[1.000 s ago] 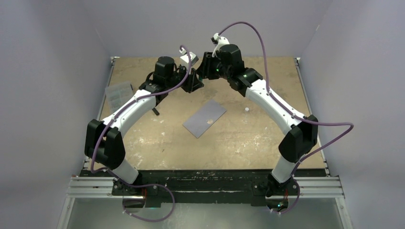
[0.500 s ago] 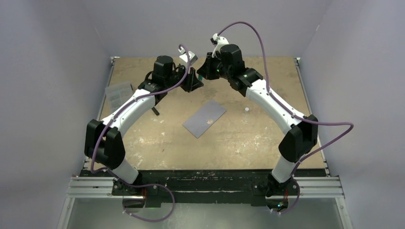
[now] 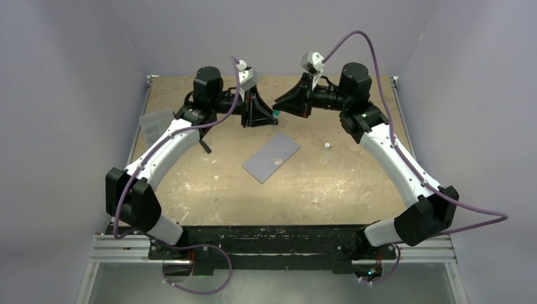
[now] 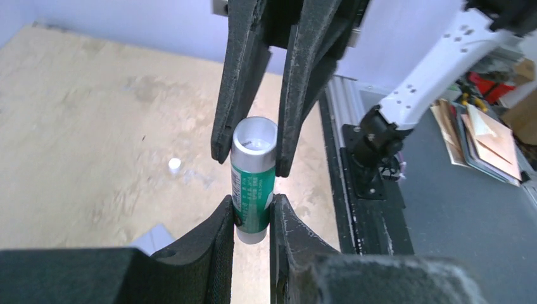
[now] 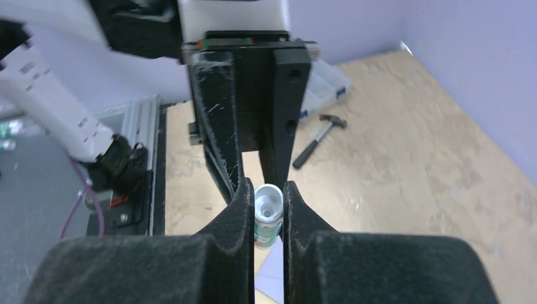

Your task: Place the letter into the envelope and seal it

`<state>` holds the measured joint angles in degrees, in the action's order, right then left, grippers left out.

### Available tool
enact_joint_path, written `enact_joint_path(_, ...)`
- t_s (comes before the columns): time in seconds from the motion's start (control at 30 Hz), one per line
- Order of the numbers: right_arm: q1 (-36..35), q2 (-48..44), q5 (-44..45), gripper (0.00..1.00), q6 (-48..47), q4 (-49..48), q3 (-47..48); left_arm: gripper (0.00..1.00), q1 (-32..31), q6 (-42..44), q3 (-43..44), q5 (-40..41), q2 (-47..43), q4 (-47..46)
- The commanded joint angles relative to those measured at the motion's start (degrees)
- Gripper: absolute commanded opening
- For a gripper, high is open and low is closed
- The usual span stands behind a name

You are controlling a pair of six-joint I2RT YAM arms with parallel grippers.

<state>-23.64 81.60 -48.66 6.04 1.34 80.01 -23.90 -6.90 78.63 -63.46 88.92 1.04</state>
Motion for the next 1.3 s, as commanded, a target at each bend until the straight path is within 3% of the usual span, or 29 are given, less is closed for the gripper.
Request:
enact_joint_path(0.0,0.87,-1.49,-19.80,0.00,-12.45,4.95,4.01,0.00,1.49,-4.54,2.25,-9.23,-3.75,-6.73)
enact_joint_path(0.1,0.88,0.73,-25.79,0.00,-19.89,15.31,8.43,0.00,1.49,-6.61,3.09,-9.79,-3.93,-9.28)
enact_joint_path(0.17,0.88,2.04,-22.14,0.00,-18.59,17.30,10.43,0.00,1.49,-8.62,3.06,-9.00,-3.88,-11.53)
enact_joint_path(0.2,0.92,2.16,-16.84,0.05,-16.67,15.92,10.39,0.00,1.49,-8.67,3.08,-7.66,-3.93,-11.80)
enact_joint_path(0.3,0.44,1.07,8.20,0.55,1.23,4.66,7.56,0.00,1.49,-4.12,3.40,1.28,-3.96,-7.02)
enact_joint_path(0.37,0.27,1.73,23.83,0.67,10.28,3.01,7.40,0.00,1.49,-1.87,3.08,9.28,-3.87,-4.51)
enact_joint_path(0.43,0.21,2.82,34.56,0.69,17.91,4.05,7.56,0.00,1.49,-0.39,2.67,15.81,-3.85,-2.99)
enact_joint_path(0.6,-2.84,4.63,41.15,0.69,26.32,0.57,5.51,0.00,1.49,1.20,2.40,23.79,-3.19,-1.93)
enact_joint_path(0.93,-5.28,8.68,40.46,0.70,29.83,-3.60,8.33,0.00,1.49,2.13,3.53,23.94,-0.91,2.64)
enact_joint_path(1.1,-5.26,11.45,35.90,0.37,32.60,-1.69,10.99,0.00,1.49,1.02,3.94,25.44,-0.40,3.17)
enact_joint_path(1.27,-5.27,11.82,31.58,0.15,33.79,-2.21,10.29,0.00,1.49,-0.86,4.33,26.37,0.55,2.99)
